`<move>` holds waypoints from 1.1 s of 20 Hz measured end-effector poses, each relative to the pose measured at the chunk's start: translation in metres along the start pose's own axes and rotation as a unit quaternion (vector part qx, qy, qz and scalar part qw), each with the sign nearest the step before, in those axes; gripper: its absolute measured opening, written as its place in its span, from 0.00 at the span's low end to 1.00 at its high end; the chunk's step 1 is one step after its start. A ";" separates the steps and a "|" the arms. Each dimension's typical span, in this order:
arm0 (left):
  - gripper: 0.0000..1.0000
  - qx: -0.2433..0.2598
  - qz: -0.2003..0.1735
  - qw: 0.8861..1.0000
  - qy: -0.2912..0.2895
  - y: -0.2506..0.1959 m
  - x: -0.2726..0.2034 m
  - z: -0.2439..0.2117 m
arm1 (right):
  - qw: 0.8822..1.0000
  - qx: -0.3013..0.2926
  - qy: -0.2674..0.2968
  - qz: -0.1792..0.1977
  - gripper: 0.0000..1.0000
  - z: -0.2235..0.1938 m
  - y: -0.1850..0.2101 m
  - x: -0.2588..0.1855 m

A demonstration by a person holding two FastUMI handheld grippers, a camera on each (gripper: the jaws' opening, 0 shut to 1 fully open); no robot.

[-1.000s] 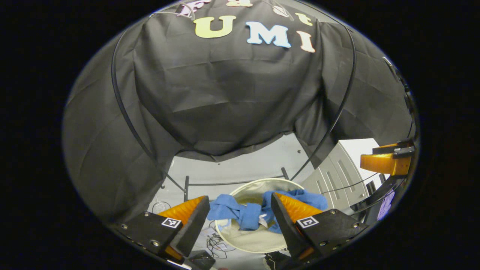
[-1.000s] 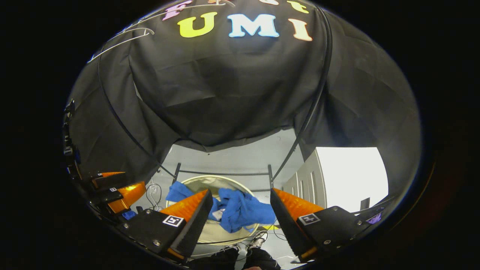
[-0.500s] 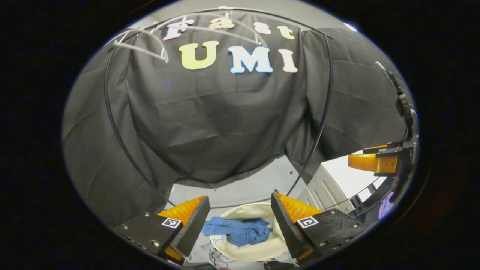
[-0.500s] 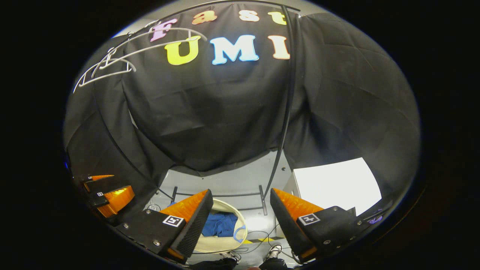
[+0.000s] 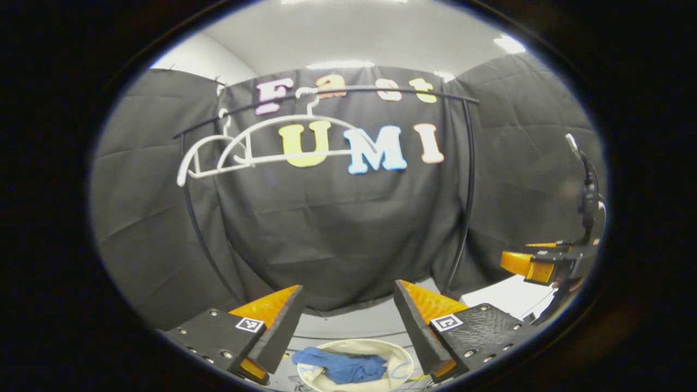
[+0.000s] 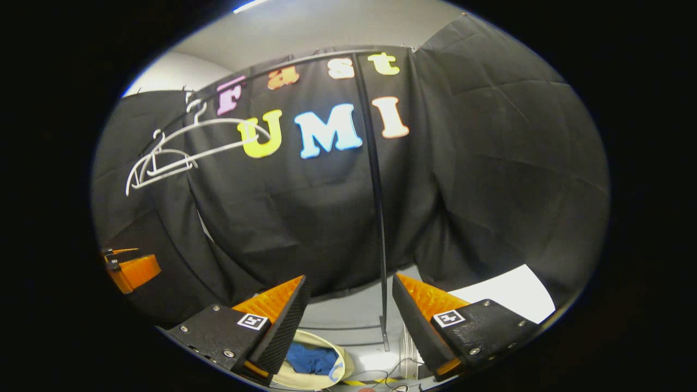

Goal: Grasp the clothes on the hanger with both hands and then place them into the laundry hamper below.

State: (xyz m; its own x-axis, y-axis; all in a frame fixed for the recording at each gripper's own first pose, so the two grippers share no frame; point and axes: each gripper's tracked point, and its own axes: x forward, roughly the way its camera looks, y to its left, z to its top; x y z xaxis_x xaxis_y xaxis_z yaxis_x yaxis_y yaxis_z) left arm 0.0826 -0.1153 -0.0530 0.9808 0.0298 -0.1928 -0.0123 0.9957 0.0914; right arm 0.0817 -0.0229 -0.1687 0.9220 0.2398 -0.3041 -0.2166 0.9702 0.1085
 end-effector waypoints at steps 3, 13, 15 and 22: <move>0.94 -0.021 0.020 0.997 -0.067 -0.020 -0.026 0.052 | 0.999 -0.021 -0.038 0.009 0.93 0.026 -0.023 -0.014; 0.94 -0.097 0.051 0.984 -0.139 -0.007 -0.075 0.120 | 0.984 -0.049 -0.172 0.006 0.95 0.129 -0.032 -0.074; 0.94 -0.104 0.055 0.984 -0.136 0.009 -0.074 0.119 | 0.984 -0.046 -0.171 0.002 0.91 0.133 -0.029 -0.080; 0.94 -0.102 0.080 0.983 -0.130 0.079 -0.076 0.102 | 0.989 -0.051 -0.138 -0.031 0.91 0.121 -0.015 -0.082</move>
State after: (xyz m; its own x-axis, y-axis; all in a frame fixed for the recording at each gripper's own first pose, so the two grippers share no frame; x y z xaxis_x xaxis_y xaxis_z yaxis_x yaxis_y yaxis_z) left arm 0.0274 -0.0476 0.0684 0.9793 0.1912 0.0658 -0.1839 0.9775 -0.1031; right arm 0.0480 -0.0608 -0.0312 0.9838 0.1754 -0.0366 -0.1756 0.9844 -0.0025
